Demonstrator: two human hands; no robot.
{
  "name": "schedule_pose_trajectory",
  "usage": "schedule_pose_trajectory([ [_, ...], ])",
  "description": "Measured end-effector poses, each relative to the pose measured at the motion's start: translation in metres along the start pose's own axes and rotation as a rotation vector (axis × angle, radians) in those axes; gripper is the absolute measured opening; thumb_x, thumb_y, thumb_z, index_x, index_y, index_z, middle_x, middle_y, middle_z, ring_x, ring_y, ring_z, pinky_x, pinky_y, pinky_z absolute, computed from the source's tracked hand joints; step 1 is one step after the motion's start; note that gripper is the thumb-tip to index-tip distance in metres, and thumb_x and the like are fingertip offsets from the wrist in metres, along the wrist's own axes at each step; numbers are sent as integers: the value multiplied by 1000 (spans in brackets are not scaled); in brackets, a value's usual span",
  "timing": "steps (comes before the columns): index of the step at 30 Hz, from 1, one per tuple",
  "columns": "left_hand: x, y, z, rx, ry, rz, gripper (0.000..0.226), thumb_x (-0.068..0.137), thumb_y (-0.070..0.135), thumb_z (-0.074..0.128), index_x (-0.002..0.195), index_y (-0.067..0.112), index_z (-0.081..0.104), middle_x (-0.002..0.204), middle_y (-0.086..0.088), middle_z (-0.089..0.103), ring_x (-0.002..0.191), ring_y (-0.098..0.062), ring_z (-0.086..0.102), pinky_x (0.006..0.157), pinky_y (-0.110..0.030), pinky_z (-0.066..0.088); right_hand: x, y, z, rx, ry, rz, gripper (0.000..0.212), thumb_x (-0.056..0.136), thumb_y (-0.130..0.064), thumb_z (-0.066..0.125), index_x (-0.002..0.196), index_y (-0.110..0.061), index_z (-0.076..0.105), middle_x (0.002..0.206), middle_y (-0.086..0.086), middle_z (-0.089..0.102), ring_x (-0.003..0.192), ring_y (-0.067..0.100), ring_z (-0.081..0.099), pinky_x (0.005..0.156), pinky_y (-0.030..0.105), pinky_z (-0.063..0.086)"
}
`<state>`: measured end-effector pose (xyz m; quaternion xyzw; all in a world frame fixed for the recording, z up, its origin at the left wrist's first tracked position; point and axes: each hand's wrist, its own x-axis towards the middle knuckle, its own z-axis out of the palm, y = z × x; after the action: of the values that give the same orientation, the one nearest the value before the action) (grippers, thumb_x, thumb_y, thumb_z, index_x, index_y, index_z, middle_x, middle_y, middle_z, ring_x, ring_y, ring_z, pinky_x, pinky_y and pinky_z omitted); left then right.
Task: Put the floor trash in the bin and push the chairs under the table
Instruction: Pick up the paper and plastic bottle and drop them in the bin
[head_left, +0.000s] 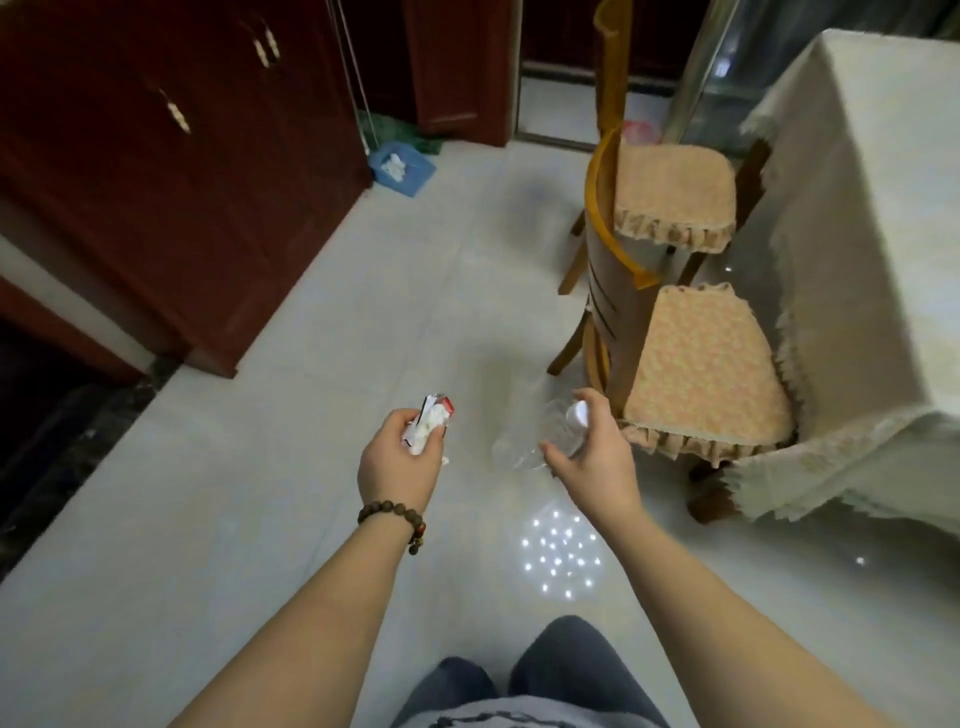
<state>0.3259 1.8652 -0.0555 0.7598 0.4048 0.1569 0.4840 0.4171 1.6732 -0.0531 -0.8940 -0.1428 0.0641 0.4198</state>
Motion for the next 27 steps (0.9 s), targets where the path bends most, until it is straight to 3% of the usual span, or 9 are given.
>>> schedule_pose_trajectory([
  [8, 106, 11, -24, -44, 85, 5, 34, 73, 66, 65, 90, 38, 57, 77, 9, 66, 71, -18, 69, 64, -42, 59, 94, -58, 49, -15, -15, -73, 64, 75, -28, 76, 125, -31, 35, 130, 1, 51, 117, 22, 53, 94, 42, 50],
  [12, 178, 23, -12, -10, 95, 23, 31, 77, 58, 66, 92, 33, 59, 77, 8, 65, 72, -18, 66, 64, -43, 58, 165, -65, 75, -23, -10, -112, 63, 76, -26, 75, 125, -26, 36, 122, 3, 54, 108, 23, 55, 83, 34, 48],
  [15, 243, 38, 5, 11, 87, 35, 24, 79, 51, 69, 89, 32, 59, 75, 9, 64, 70, -19, 66, 64, -42, 57, 232, -72, 94, -15, -8, -101, 63, 77, -27, 74, 125, -28, 34, 122, 2, 53, 106, 21, 55, 81, 36, 50],
  [21, 382, 99, 48, 62, 26, 44, 21, 81, 50, 66, 84, 32, 57, 71, 8, 64, 66, -18, 66, 61, -42, 57, 396, -93, 110, -2, 11, -56, 62, 77, -25, 73, 125, -27, 35, 120, 4, 54, 106, 24, 54, 77, 29, 39],
  [27, 508, 170, 92, 24, 14, 81, 24, 78, 58, 64, 82, 35, 55, 72, 9, 65, 66, -17, 68, 62, -40, 56, 531, -113, 107, -17, 59, -53, 63, 75, -25, 75, 124, -27, 35, 122, 3, 53, 109, 24, 53, 82, 37, 48],
])
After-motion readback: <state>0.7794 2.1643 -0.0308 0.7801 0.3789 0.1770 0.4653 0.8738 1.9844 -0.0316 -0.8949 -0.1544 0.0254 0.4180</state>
